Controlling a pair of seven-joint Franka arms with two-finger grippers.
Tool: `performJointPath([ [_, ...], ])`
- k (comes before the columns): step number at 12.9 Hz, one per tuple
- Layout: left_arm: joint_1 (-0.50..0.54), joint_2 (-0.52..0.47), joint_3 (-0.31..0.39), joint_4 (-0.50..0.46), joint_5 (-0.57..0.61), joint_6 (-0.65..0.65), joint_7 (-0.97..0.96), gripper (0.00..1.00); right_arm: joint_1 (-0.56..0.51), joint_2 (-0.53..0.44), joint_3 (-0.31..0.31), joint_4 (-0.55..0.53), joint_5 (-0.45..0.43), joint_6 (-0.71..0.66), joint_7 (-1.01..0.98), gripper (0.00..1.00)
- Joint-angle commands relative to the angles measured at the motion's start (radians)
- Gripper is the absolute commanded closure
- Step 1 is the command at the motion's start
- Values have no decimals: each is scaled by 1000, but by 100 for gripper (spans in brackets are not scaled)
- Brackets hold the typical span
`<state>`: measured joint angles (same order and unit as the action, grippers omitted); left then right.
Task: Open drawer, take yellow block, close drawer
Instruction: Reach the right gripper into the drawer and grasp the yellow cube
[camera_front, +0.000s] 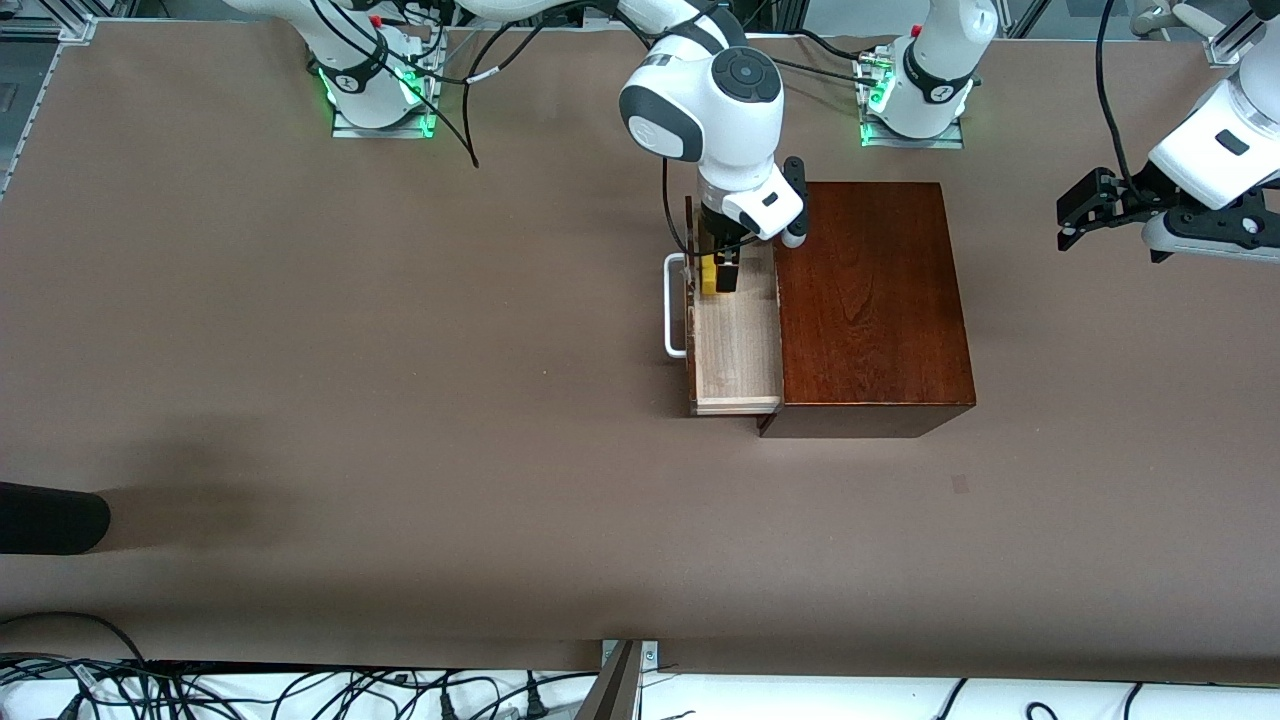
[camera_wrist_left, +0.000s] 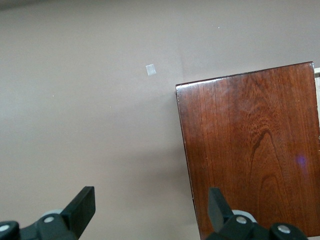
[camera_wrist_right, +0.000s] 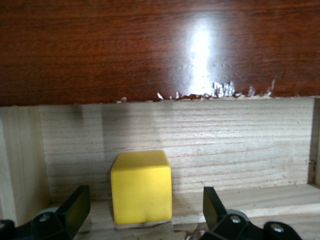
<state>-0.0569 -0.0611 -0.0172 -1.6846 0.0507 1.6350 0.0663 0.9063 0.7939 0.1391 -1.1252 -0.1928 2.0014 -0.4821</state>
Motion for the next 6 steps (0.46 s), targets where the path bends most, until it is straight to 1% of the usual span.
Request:
performJointPath([
  [1, 3, 7, -1, 25, 14, -20, 23, 0, 8, 33, -4, 31, -19, -7, -21, 0],
  [5, 2, 15, -3, 35, 14, -20, 23, 0, 5, 57, -10, 30, -19, 7, -20, 0],
  [6, 2, 18, -3, 37, 14, -20, 23, 0, 5, 63, -12, 31, -19, 10, -21, 3],
])
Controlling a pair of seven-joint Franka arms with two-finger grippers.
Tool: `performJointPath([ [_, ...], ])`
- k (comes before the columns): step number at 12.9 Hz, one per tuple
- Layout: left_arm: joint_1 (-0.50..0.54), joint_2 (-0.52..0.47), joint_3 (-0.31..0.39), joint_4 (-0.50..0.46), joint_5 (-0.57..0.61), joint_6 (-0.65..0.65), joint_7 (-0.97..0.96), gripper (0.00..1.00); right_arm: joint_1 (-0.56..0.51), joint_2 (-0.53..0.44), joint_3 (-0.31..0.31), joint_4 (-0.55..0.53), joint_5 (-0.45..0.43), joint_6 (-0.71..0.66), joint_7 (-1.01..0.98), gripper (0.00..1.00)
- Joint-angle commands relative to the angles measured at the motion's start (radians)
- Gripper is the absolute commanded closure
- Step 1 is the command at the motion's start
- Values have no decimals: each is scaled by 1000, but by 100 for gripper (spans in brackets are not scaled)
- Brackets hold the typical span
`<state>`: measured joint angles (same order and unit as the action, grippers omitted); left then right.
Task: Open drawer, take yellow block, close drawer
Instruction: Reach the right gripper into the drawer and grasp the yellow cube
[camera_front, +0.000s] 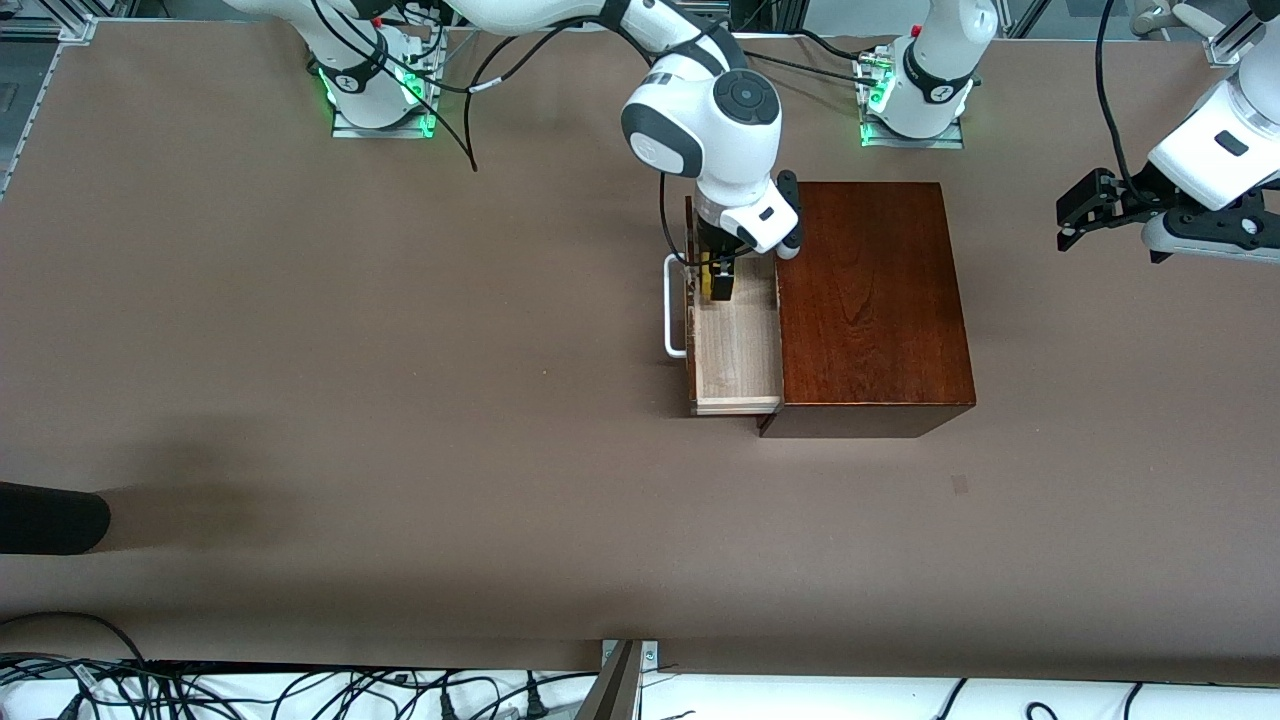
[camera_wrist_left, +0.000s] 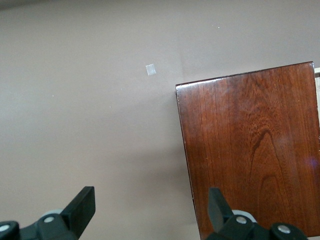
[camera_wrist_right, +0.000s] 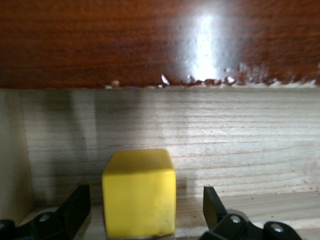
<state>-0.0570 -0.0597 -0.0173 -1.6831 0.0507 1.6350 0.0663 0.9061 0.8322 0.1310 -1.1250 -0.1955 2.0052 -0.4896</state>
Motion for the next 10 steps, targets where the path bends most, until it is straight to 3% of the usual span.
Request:
performJointPath([
  [1, 2, 17, -4, 36, 14, -20, 21, 0, 7, 27, -4, 31, -18, 15, -17, 15],
  [4, 2, 18, -3, 37, 12, -20, 21, 0, 8, 28, -4, 31, -35, 17, -20, 58],
  [5, 2, 18, -4, 37, 11, -20, 21, 0, 7, 28, -4, 31, -35, 18, -15, 88],
  [6, 3, 18, -3, 37, 9, -20, 23, 0, 7, 25, -4, 33, -35, 20, -8, 100],
  [10, 3, 18, -3, 37, 9, -21, 21, 0, 2, -16, -7, 51, -30, -3, -9, 100],
])
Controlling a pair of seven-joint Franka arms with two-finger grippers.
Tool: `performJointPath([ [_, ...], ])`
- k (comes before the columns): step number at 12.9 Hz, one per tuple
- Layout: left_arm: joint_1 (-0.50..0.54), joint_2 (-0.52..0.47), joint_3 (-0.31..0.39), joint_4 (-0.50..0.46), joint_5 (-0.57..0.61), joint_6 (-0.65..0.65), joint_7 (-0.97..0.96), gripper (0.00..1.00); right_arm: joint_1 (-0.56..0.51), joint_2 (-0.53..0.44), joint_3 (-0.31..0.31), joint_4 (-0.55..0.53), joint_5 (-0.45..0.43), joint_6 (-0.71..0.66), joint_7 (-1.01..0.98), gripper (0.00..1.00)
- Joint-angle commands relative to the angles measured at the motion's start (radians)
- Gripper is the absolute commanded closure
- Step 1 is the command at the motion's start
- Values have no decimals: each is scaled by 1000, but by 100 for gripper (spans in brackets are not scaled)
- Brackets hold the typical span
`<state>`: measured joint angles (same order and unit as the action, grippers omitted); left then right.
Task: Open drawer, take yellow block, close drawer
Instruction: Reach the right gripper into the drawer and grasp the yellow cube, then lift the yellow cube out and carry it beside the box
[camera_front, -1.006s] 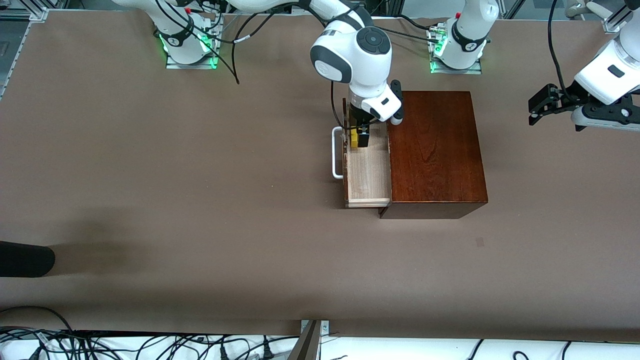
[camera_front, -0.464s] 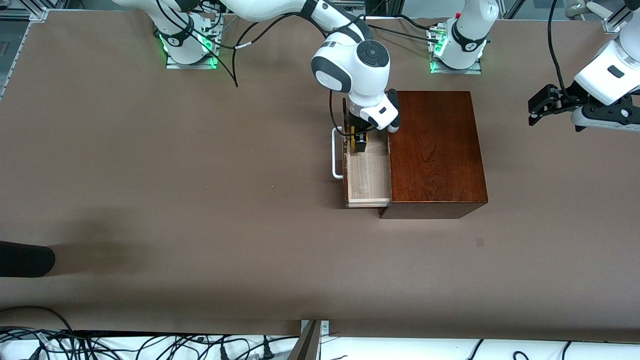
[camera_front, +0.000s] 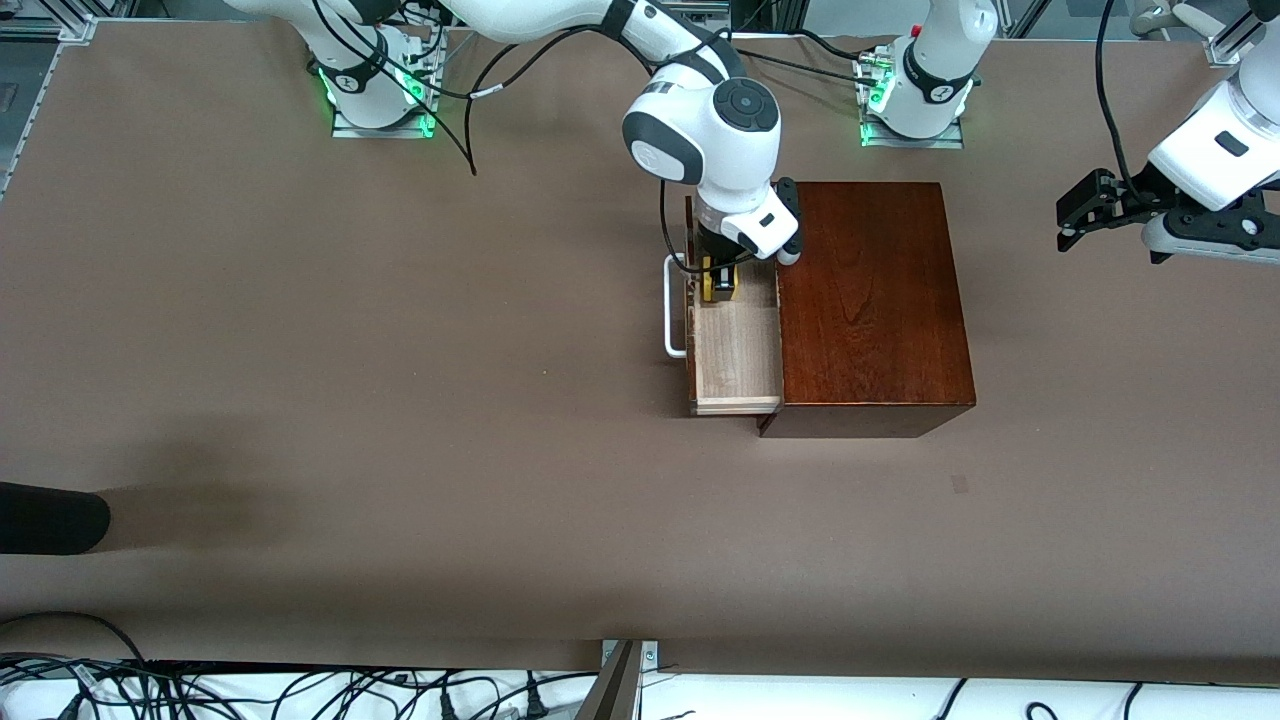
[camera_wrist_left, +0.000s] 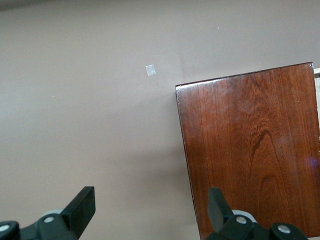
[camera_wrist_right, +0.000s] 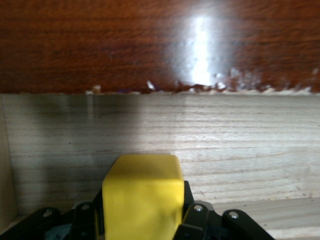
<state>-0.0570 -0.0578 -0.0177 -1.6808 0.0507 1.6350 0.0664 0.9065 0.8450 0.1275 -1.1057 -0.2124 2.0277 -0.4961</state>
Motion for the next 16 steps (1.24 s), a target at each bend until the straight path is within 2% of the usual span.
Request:
performJointPath([
  [1, 3, 16, -2, 35, 9, -21, 21, 0, -1, -43, -3, 44, -10, -46, -4, 100],
  [4, 2, 16, -2, 35, 9, -21, 21, 0, -6, -122, -8, 95, -8, -165, 30, 100],
  [6, 3, 16, -2, 35, 9, -21, 21, 0, -14, -199, -54, 96, -8, -210, 128, 100],
  [8, 3, 16, -2, 35, 9, -21, 21, 0, -30, -260, -117, 96, -5, -213, 137, 100],
  [10, 3, 16, -2, 35, 9, -21, 21, 0, -86, -286, -118, 96, 5, -231, 142, 100],
  [12, 3, 16, -2, 35, 9, -21, 23, 0, -144, -329, -134, 93, 94, -234, 142, 100],
  [14, 3, 16, -2, 35, 9, -21, 23, 0, -193, -368, -161, 69, 136, -268, 140, 100],
  [16, 3, 16, -2, 35, 9, -21, 21, 0, -288, -426, -158, -6, 186, -271, 140, 100],
])
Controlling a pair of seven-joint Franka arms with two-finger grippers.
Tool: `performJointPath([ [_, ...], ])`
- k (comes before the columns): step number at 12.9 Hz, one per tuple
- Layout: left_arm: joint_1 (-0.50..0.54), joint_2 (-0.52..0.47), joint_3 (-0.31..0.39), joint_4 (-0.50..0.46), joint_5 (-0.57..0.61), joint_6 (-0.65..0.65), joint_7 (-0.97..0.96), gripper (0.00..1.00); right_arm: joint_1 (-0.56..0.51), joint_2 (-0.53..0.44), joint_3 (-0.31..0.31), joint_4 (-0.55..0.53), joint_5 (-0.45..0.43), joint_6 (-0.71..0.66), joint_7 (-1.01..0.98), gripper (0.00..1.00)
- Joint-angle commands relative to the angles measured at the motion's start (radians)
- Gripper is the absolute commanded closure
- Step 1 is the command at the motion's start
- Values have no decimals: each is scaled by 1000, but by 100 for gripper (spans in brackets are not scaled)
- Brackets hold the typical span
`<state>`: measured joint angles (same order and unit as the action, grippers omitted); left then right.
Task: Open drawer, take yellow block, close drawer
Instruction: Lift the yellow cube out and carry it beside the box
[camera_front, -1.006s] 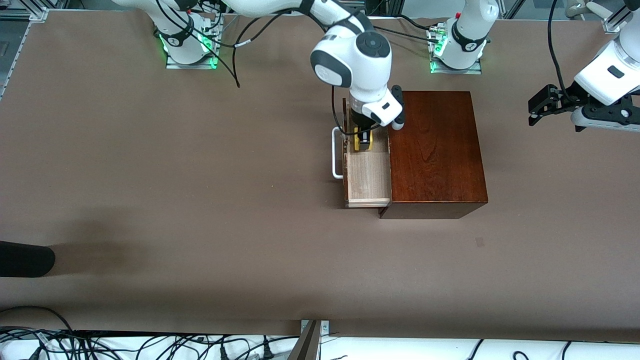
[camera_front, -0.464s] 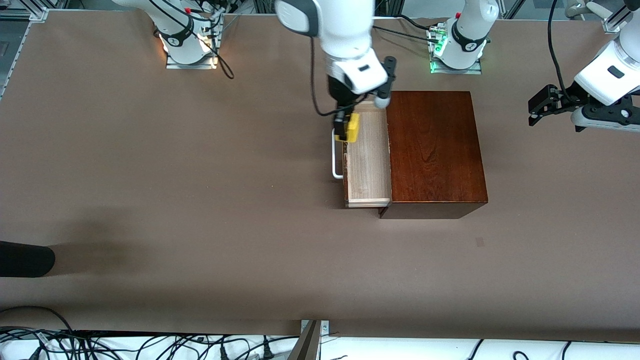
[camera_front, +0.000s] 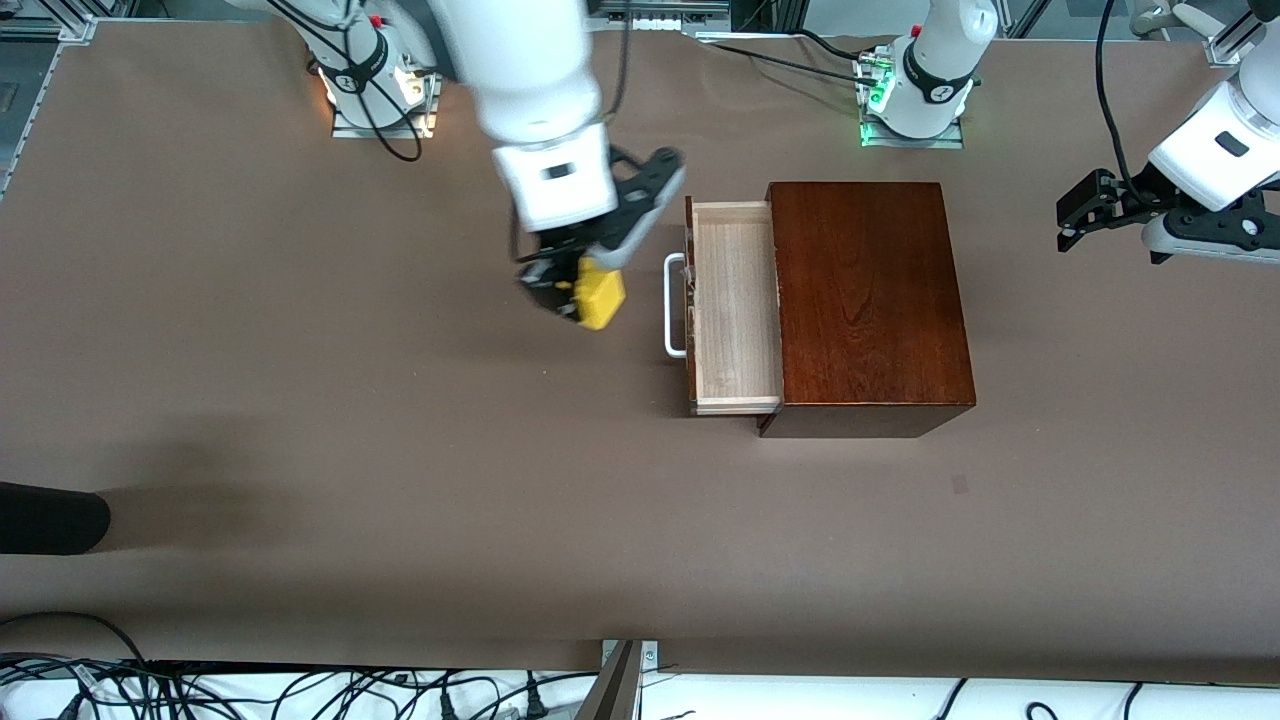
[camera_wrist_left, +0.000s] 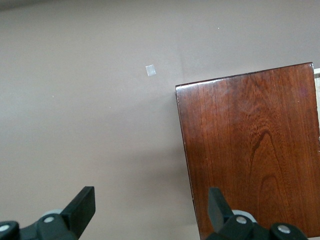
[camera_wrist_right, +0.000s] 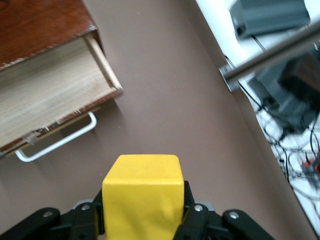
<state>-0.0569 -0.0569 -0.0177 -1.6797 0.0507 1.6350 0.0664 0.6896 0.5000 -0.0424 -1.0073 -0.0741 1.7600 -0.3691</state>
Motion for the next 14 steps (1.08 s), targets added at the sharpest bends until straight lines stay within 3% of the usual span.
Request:
performJointPath([
  [1, 3, 16, -2, 34, 9, -21, 21, 0, -121, -109, 13, -153, 81, -2, 9, 100],
  [8, 2, 16, -4, 34, 9, -27, 21, 0, -389, -206, 12, -456, 125, 44, 25, 100],
  [14, 2, 16, -7, 34, 9, -27, 21, 0, -478, -207, -14, -727, 128, 205, 159, 100],
])
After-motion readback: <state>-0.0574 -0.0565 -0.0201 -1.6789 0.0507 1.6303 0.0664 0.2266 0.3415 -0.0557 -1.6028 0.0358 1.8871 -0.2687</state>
